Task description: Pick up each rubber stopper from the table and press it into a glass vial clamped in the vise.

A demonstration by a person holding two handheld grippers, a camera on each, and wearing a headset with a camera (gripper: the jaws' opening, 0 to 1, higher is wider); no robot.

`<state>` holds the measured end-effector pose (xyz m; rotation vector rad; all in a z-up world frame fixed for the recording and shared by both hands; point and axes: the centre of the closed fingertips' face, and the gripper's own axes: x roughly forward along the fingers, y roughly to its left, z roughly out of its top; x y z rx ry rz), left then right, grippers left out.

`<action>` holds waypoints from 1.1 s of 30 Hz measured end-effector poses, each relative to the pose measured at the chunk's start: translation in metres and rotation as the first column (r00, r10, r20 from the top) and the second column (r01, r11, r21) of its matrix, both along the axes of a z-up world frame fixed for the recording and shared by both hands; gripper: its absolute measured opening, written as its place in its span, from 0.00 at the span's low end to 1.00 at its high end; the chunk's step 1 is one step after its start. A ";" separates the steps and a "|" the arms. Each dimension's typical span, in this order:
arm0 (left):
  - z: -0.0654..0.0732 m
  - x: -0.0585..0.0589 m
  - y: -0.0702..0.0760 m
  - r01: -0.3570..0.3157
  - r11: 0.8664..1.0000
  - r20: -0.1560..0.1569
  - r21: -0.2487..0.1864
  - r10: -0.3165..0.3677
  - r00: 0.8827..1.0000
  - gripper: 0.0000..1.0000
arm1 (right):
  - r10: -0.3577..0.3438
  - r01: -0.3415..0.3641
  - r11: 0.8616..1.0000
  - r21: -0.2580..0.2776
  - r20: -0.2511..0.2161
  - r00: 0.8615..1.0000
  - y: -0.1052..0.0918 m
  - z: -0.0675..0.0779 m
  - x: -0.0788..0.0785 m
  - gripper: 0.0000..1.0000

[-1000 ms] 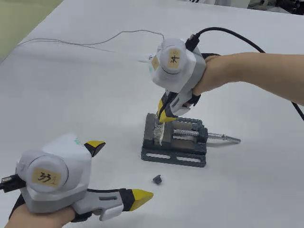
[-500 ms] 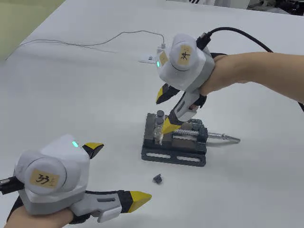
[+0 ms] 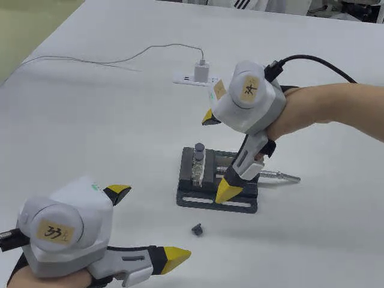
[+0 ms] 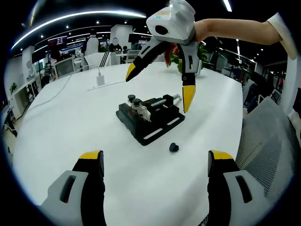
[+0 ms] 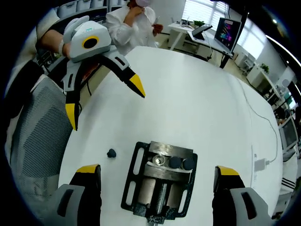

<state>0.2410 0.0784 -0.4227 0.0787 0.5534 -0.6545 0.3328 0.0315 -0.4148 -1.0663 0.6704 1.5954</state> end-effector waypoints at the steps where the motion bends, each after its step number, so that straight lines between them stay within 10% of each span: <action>1: 0.000 0.000 0.000 0.001 1.000 0.000 0.000 -0.001 1.000 0.90 | -0.007 0.007 1.000 0.001 0.000 1.000 -0.002 0.000 0.000 0.99; 33: 0.001 -0.008 0.004 -0.019 1.000 0.009 -0.002 0.019 1.000 0.90 | 0.090 -0.088 0.993 0.079 -0.025 0.996 -0.006 -0.009 -0.062 0.66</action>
